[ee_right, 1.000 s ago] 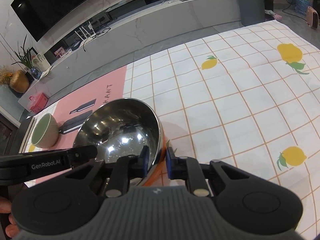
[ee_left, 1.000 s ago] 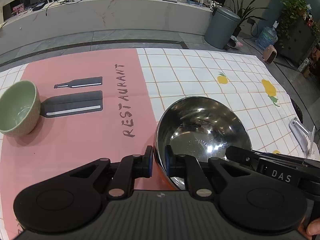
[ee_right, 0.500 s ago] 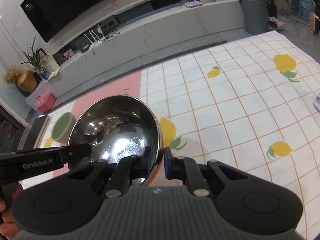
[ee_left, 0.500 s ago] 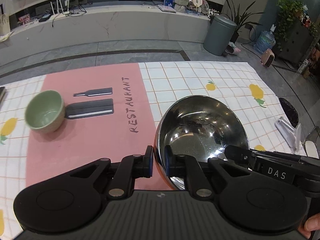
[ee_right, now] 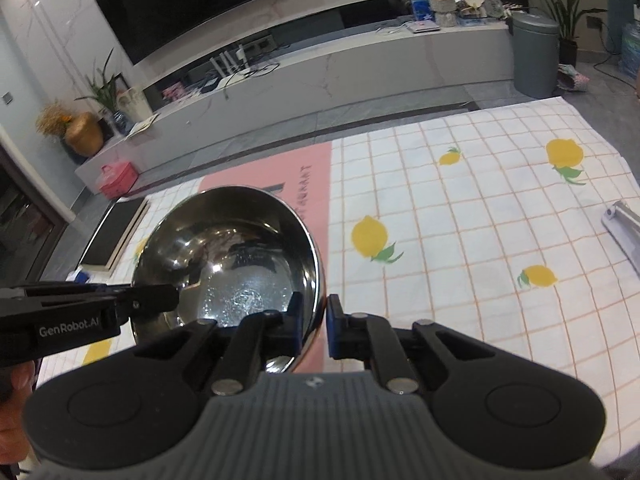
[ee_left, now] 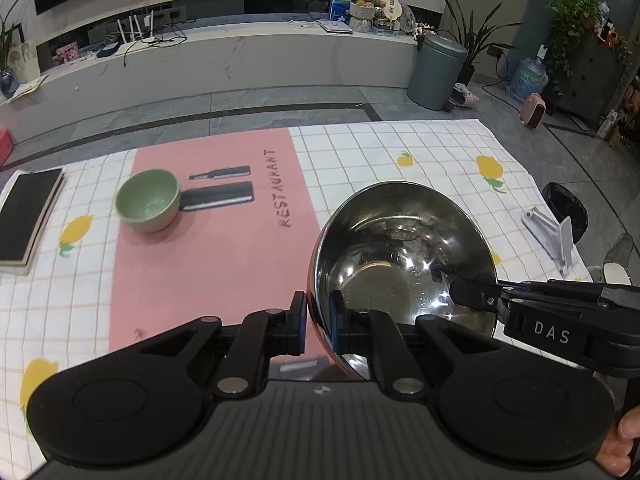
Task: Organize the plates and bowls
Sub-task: 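Carry the nested bowls with the left tool onto the stacked plates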
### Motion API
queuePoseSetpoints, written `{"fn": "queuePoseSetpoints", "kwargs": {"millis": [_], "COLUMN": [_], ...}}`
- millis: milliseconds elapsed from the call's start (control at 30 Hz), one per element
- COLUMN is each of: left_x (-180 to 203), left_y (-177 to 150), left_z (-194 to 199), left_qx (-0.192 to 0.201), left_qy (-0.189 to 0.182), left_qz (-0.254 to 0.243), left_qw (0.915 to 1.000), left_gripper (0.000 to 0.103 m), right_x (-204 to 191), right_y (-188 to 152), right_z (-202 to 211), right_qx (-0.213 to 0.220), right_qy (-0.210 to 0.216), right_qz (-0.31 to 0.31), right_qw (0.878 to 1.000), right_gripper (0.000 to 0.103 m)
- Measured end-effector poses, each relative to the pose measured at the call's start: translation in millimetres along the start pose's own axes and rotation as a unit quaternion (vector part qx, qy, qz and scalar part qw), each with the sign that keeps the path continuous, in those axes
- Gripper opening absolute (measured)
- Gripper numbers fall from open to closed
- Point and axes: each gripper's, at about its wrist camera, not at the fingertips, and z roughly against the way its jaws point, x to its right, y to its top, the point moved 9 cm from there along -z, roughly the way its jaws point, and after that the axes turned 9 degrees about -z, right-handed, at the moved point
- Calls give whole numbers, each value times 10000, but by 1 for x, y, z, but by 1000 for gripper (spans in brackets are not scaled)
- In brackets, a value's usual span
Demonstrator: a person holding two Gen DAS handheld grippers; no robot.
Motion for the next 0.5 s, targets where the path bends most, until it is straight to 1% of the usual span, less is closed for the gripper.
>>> {"fn": "queuePoseSetpoints", "kwargs": {"millis": [267, 400, 500], "left_x": [1, 0, 4], "left_y": [-39, -61, -77], "left_z": [12, 8, 0], "left_qx": [-343, -530, -727], "left_qy": [-142, -302, -314], "left_qz": [140, 356, 372], "left_qw": [9992, 9975, 9962], "left_gripper": [13, 13, 13], "right_x": [-4, -1, 4], "right_y": [-39, -57, -67], "right_z": [18, 18, 15], "right_qx": [-374, -587, -707], "right_qy": [154, 194, 123], "right_qz": [-45, -139, -164], "right_qw": [9992, 9980, 9973], "right_gripper": [9, 10, 10]}}
